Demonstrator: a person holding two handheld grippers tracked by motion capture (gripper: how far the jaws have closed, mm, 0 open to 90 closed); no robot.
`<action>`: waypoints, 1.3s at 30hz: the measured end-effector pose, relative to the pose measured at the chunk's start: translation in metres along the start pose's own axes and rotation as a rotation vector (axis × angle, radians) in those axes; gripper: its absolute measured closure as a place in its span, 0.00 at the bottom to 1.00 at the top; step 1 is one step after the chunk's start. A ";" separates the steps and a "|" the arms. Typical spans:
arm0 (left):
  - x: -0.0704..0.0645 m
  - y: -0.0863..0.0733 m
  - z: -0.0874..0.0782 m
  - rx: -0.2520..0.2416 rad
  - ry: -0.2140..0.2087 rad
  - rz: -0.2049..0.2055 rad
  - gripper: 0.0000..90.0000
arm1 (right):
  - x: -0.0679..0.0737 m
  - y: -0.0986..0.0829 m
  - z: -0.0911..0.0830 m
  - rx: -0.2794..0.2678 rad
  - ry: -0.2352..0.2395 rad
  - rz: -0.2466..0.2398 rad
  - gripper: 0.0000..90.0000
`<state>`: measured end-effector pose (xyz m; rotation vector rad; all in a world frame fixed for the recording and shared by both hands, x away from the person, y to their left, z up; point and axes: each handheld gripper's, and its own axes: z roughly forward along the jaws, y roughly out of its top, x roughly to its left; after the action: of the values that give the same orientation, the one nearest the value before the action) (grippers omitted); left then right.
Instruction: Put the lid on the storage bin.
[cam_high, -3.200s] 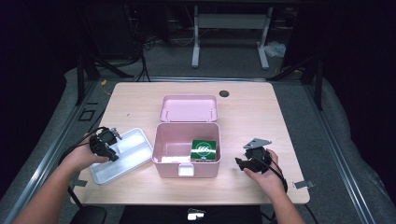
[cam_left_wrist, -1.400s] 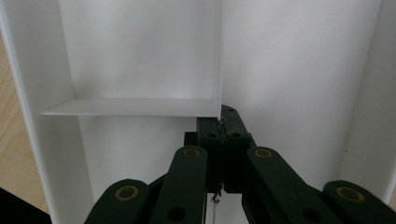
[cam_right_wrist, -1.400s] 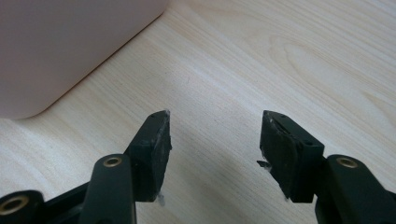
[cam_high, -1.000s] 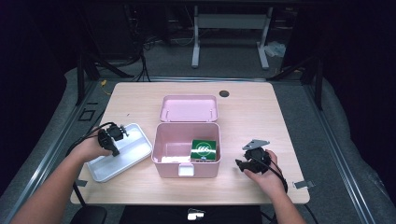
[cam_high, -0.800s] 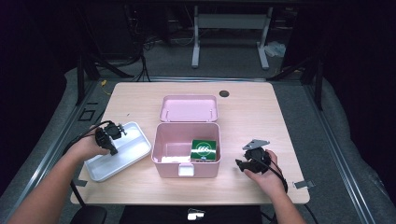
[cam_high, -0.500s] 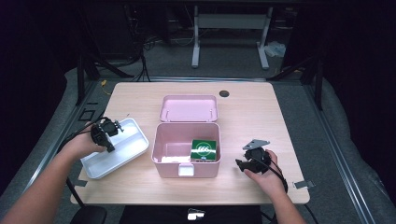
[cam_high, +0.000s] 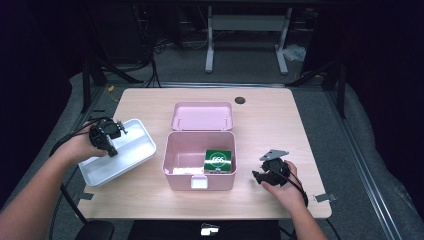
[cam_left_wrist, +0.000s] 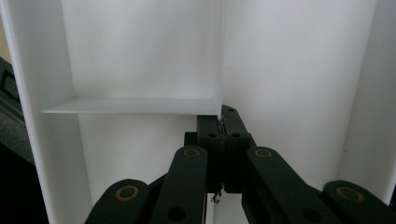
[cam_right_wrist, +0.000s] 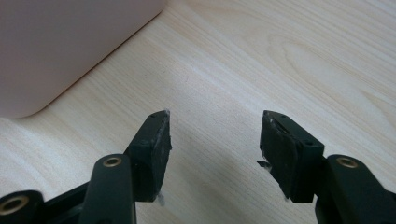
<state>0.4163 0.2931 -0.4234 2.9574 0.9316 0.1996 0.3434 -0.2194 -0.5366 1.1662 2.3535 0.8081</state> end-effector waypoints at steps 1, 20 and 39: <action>0.000 0.001 -0.004 0.000 0.003 0.002 0.99 | 0.000 0.000 0.000 0.001 -0.001 0.000 0.47; -0.014 0.042 -0.054 0.003 0.058 0.086 0.99 | -0.001 0.000 0.000 -0.001 -0.003 0.005 0.47; -0.064 0.124 -0.057 -0.019 0.028 0.281 0.99 | -0.002 -0.001 -0.001 -0.004 0.000 -0.003 0.47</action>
<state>0.4278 0.1544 -0.3655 3.0638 0.5084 0.2563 0.3438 -0.2220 -0.5367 1.1610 2.3520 0.8110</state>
